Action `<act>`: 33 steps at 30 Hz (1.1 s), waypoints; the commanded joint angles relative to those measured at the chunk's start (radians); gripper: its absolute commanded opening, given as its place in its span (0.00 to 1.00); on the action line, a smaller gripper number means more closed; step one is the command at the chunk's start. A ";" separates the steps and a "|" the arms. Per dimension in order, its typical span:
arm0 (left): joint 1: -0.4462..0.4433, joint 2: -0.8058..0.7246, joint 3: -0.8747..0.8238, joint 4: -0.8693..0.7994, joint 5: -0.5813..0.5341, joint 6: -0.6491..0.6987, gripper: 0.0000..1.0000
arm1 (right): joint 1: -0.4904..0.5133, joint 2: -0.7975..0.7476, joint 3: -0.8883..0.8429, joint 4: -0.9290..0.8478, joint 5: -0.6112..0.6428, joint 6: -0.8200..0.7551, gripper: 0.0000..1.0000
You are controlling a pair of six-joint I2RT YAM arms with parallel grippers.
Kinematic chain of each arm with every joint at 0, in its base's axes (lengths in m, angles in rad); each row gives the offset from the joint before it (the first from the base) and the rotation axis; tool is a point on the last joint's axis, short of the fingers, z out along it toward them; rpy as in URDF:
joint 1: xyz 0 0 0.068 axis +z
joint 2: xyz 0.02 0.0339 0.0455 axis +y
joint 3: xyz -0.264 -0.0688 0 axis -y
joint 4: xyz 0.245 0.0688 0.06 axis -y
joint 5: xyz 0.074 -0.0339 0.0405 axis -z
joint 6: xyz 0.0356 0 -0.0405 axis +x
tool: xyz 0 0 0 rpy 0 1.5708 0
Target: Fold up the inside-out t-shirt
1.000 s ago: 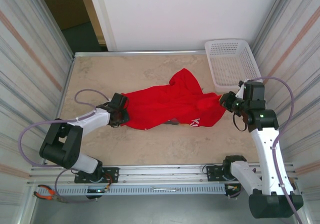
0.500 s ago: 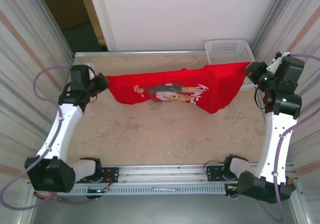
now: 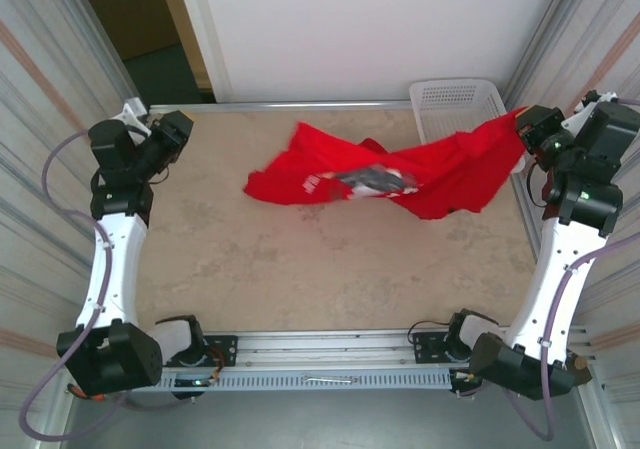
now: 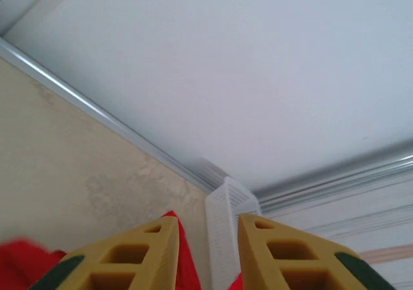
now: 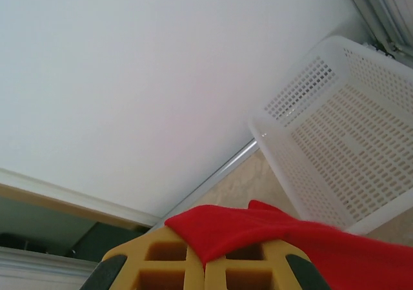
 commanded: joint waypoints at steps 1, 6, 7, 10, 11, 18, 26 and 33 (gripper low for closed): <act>-0.009 0.000 0.025 0.041 0.041 -0.031 0.30 | 0.015 -0.007 0.012 0.059 -0.030 0.028 0.00; -0.118 -0.013 -0.072 -0.044 -0.011 0.060 0.38 | 0.090 -0.032 -0.060 0.049 -0.011 0.000 0.00; -0.167 -0.009 -0.088 -0.069 -0.035 0.103 0.41 | 0.100 -0.042 -0.083 0.050 -0.004 -0.003 0.00; -0.344 0.025 -0.125 -0.130 -0.149 0.218 0.46 | 0.118 -0.067 -0.144 0.048 0.004 -0.010 0.00; -0.413 0.051 -0.128 -0.153 -0.203 0.258 0.48 | 0.121 -0.074 -0.159 0.045 0.010 -0.014 0.00; -0.823 0.384 -0.045 -0.117 -0.410 0.297 0.50 | 0.123 -0.101 -0.205 0.024 0.038 -0.034 0.00; -1.103 0.802 0.364 -0.333 -0.704 0.497 0.50 | 0.124 -0.100 -0.232 0.027 0.041 -0.032 0.00; -1.169 0.975 0.580 -0.419 -0.748 0.588 0.51 | 0.123 -0.130 -0.254 0.036 0.033 -0.030 0.00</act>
